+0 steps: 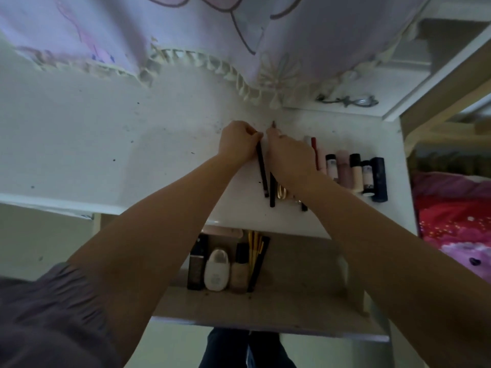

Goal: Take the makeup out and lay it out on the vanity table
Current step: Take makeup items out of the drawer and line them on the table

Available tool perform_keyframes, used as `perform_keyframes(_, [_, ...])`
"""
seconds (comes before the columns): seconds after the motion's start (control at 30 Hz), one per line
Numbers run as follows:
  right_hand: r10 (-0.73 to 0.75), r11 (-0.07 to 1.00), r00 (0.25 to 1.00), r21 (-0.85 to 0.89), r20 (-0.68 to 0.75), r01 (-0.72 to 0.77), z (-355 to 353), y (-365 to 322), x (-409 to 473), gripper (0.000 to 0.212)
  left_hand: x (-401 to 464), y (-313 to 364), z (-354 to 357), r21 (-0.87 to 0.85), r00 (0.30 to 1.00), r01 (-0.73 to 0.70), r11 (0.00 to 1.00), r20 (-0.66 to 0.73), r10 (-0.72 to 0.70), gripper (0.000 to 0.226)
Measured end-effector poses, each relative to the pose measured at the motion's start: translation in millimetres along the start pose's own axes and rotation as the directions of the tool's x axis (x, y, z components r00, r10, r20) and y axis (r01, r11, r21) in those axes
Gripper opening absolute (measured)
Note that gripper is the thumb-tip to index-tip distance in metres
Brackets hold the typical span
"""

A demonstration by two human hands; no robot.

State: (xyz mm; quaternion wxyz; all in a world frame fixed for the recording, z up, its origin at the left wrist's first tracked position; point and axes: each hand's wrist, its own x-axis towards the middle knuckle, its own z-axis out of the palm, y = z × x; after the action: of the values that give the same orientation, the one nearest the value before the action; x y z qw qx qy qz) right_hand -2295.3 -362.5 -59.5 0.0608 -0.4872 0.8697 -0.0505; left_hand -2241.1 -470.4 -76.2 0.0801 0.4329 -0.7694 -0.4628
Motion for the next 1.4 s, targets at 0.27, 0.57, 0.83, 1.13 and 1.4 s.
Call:
perform_keyframes(0.27, [-0.107, 0.917, 0.984, 0.368, -0.143, 0.154, -26.3, 9.4, -65.3, 0.026, -52.0, -4.5, -12.5, -0.062, 0.994, -0.037, 0.997, 0.098, 0.043, 0.025])
perform_keyframes(0.57, [0.050, 0.871, 0.808, 0.370, 0.588, -0.323, 104.2, 18.9, -178.6, 0.024, -196.0, -125.8, 33.6, 0.354, 0.940, -0.138, 0.925, 0.341, 0.010, 0.021])
perform_keyframes(0.83, [0.311, 0.729, 0.773, 0.383, 0.553, -0.567, 160.5, -12.4, -142.4, 0.029, -157.1, -139.4, 94.4, 0.579, 0.961, -0.033, 0.815, 0.242, -0.134, 0.025])
perform_keyframes(1.13, [0.336, 0.705, 0.798, 0.428, 0.501, -0.566, 148.8, 8.3, -150.0, 0.032, -162.9, -125.6, 119.2, 0.675, 0.956, -0.017, 0.738, 0.227, -0.186, 0.025])
perform_keyframes(1.4, [0.157, 0.687, 0.905, 0.615, 0.394, -0.387, 107.0, 28.7, -171.9, 0.017, -175.4, -133.2, 92.2, 0.353, 0.944, 0.209, 0.912, 0.169, -0.282, 0.023])
